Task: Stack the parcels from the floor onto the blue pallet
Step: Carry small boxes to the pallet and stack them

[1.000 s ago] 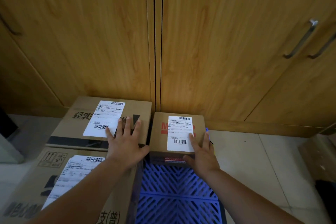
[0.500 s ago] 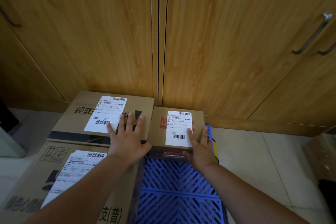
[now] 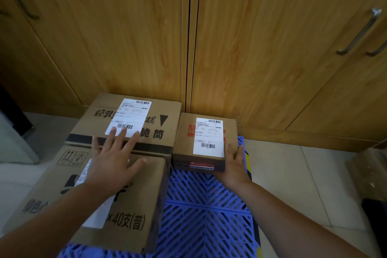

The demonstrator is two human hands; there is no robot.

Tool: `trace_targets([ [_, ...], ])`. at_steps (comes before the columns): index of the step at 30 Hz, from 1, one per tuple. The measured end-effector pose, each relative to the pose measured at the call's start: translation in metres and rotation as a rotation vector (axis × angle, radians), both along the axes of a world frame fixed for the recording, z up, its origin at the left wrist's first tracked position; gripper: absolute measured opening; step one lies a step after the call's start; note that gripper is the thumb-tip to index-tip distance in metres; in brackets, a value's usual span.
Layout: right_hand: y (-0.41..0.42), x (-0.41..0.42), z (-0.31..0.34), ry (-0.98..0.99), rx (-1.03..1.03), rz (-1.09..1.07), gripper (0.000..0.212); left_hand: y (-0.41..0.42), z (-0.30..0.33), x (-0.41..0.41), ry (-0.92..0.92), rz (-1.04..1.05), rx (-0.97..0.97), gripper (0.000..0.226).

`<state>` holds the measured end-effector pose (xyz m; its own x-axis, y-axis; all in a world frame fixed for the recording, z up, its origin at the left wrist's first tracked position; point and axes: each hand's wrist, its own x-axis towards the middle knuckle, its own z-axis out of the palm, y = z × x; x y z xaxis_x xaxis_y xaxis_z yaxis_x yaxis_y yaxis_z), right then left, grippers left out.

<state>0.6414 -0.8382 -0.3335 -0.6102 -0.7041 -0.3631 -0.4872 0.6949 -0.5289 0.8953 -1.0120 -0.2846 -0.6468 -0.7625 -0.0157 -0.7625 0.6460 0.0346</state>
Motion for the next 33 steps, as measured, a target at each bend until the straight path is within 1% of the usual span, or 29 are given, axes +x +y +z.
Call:
trace_targets([
  [4, -0.001, 0.002, 0.000, -0.018, 0.001, -0.015, 0.104, 0.010, -0.007, 0.020, -0.066, -0.029, 0.057, 0.103],
  [6, -0.002, 0.002, 0.000, -0.014, -0.008, -0.011, 0.104, 0.010, -0.011, 0.020, -0.060, -0.021, 0.089, 0.107],
  [10, -0.001, 0.002, 0.003, -0.006, 0.009, 0.003, 0.104, 0.007, -0.011, 0.019, -0.063, -0.038, 0.091, 0.096],
  [12, -0.001, 0.001, 0.005, -0.011, 0.018, 0.012, 0.105, 0.008, -0.010, 0.019, -0.060, -0.046, 0.090, 0.094],
  [20, -0.001, -0.005, 0.008, -0.040, 0.093, 0.048, 0.109, 0.009, -0.009, 0.022, -0.057, -0.050, 0.097, 0.092],
  [24, 0.003, -0.009, 0.014, -0.068, 0.090, 0.065, 0.116, 0.009, -0.006, 0.020, -0.059, -0.041, 0.113, 0.095],
  [26, 0.008, -0.013, 0.018, -0.060, 0.055, 0.049, 0.118, 0.011, 0.000, 0.014, -0.006, -0.031, 0.130, 0.096],
  [29, 0.017, -0.022, 0.025, -0.005, 0.045, 0.033, 0.108, 0.020, 0.012, -0.013, 0.072, -0.066, 0.120, 0.092],
  [31, 0.023, -0.028, 0.029, 0.047, 0.043, 0.033, 0.102, 0.031, 0.015, -0.040, 0.081, -0.132, 0.104, 0.084],
  [33, 0.027, -0.033, 0.031, 0.067, 0.033, 0.036, 0.101, 0.042, 0.018, -0.066, 0.083, -0.175, 0.105, 0.080],
])
